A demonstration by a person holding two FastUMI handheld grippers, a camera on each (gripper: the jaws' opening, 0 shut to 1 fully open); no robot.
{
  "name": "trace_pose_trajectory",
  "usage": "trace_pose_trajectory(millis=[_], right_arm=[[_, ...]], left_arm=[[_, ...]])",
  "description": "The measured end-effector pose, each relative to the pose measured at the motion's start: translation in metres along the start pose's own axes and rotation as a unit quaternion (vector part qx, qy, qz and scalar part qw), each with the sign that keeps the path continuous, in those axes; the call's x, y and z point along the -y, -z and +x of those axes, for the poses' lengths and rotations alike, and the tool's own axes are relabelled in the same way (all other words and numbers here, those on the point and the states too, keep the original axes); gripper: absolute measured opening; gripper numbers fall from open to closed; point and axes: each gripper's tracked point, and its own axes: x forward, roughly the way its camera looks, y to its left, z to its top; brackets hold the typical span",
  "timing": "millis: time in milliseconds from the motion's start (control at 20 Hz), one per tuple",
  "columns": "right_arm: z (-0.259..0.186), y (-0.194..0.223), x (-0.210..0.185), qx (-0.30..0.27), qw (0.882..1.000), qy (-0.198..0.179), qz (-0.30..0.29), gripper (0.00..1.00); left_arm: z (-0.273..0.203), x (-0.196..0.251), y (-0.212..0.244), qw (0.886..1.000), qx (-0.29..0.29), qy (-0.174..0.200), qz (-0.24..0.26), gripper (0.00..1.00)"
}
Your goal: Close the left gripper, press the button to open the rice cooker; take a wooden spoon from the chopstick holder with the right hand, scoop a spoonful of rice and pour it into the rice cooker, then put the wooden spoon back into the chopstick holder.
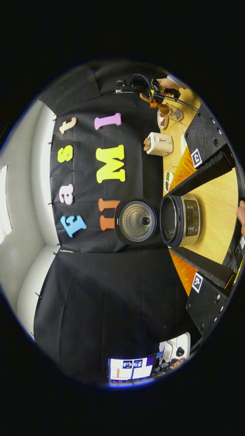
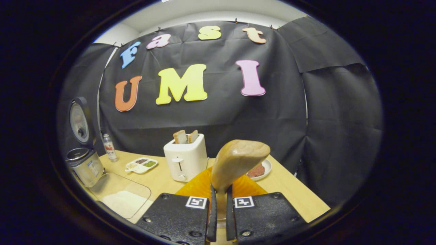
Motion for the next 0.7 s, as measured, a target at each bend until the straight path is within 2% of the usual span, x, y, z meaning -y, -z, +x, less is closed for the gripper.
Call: trace_pose_trajectory(millis=[250, 700], right_arm=[[-0.015, -0.035, -0.022, 0.014, 0.999, -0.018, -0.023, 0.12], [-0.044, -0.048, -0.122, -0.011, 0.995, -0.099, 0.006, 0.12]], left_arm=[[-0.002, -0.006, 0.005, 1.0, -0.002, 0.004, 0.0, 0.96], [-0.006, -0.006, 0.008, 1.0, -0.013, 0.022, -0.002, 0.96]])
